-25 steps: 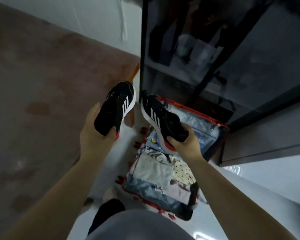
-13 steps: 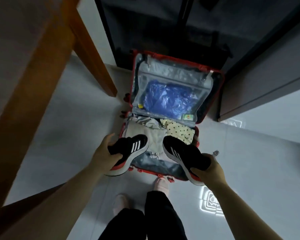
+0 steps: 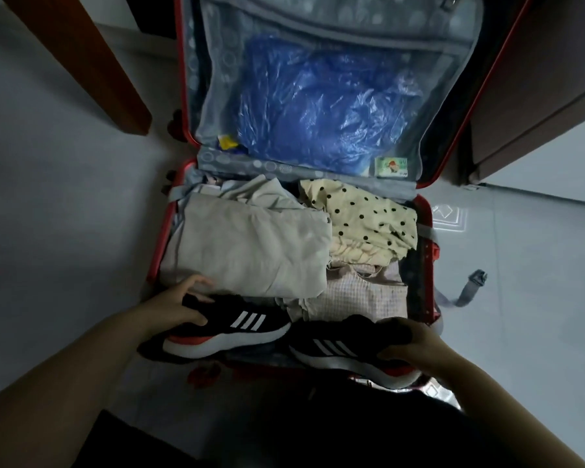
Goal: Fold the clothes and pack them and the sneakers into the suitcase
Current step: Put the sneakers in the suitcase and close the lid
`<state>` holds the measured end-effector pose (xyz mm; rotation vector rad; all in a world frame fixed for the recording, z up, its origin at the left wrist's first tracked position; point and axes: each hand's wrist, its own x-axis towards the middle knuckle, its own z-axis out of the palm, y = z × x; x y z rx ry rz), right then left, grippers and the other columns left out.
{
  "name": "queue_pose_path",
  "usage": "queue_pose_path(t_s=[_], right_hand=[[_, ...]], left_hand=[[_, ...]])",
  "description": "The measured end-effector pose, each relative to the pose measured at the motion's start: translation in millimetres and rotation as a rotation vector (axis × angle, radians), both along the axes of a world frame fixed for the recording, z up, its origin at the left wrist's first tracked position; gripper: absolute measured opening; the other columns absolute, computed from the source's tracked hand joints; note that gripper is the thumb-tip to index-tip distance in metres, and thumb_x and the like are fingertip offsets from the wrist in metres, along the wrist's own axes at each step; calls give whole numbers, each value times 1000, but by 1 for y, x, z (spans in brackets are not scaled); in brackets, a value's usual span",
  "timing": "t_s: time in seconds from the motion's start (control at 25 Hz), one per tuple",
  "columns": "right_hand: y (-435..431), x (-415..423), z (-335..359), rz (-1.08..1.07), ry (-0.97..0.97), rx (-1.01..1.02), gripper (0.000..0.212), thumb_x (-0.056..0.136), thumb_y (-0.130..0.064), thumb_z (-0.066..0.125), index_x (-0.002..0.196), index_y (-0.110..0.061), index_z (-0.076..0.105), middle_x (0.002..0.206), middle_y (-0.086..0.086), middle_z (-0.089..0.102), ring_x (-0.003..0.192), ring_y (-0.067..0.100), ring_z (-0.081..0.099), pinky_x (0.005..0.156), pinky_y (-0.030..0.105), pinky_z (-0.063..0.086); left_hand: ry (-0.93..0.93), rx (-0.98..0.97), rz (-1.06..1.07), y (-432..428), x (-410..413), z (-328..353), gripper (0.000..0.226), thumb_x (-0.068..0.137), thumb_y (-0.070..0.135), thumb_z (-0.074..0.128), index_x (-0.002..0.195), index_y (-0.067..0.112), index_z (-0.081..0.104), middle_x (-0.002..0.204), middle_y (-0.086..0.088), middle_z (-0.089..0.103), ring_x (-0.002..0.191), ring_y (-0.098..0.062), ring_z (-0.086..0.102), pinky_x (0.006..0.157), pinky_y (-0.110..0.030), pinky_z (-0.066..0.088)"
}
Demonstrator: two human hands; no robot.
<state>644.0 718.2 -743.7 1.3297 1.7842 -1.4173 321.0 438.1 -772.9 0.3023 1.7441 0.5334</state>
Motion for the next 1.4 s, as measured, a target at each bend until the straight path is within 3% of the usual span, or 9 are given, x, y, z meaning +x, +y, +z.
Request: queue_pose_path(t_s=[0.24,0.4,0.52,0.68,0.8,0.96,1.08,1.16,1.4], right_hand=[[-6,0,-46,-205,-44,-146,103,31,-53,90,117,-12,51,108,11,64,97,23,63,77,31,54],[-18,-9,-47,-125,-140,83,62,88,-37,61,135,-7,33,125,15,54,108,27,55,78,26,44],[-27,-2,-56,-88,-109,188,56,93,-32,52,138,-10,26,134,20,49,121,34,49,99,35,38],[-30,16,-65,15,-223,241,57,94,-36,49,142,-16,26,138,22,41,126,36,44,102,41,36],[-26,15,-52,99,-135,419,50,90,-37,55,133,-14,41,130,13,45,116,31,51,91,40,44],[29,28,-34,-282,34,853,23,91,-30,53,99,-9,59,97,0,54,89,19,55,75,33,48],[78,55,-57,-623,-254,352,43,96,-38,43,104,1,60,102,12,57,105,32,53,88,38,40],[85,59,-80,-813,-215,-17,59,94,-50,41,121,1,54,117,12,56,118,33,48,97,41,35],[108,26,-110,-956,155,-239,51,85,-53,55,114,-11,60,95,7,66,83,21,63,69,35,51]], left_hand=[[431,2,216,-19,13,-31,61,85,11,65,135,7,30,135,-15,39,122,-26,40,98,-33,35],[397,-141,368,-19,43,-43,81,89,36,57,146,2,11,150,-17,23,135,-31,29,111,-38,26],[483,-307,252,-17,43,-58,90,88,51,50,149,5,3,152,-22,14,135,-38,26,111,-46,28],[568,-351,148,-12,46,-64,86,90,52,45,150,9,0,153,-22,12,135,-42,23,109,-52,27],[615,-302,214,-11,48,-66,83,90,44,51,149,6,7,152,-25,15,135,-43,23,109,-52,27],[757,-212,388,4,73,-55,77,91,23,57,148,5,9,151,-24,13,135,-42,18,111,-54,21],[901,-97,313,9,93,-50,77,81,3,64,144,1,19,143,-31,25,130,-47,25,108,-57,24],[943,-45,237,12,96,-53,78,76,-4,66,141,-2,24,140,-34,29,128,-50,28,106,-59,26],[949,26,124,35,79,-36,79,71,-7,70,140,-2,31,132,-36,37,119,-53,37,100,-60,33]])
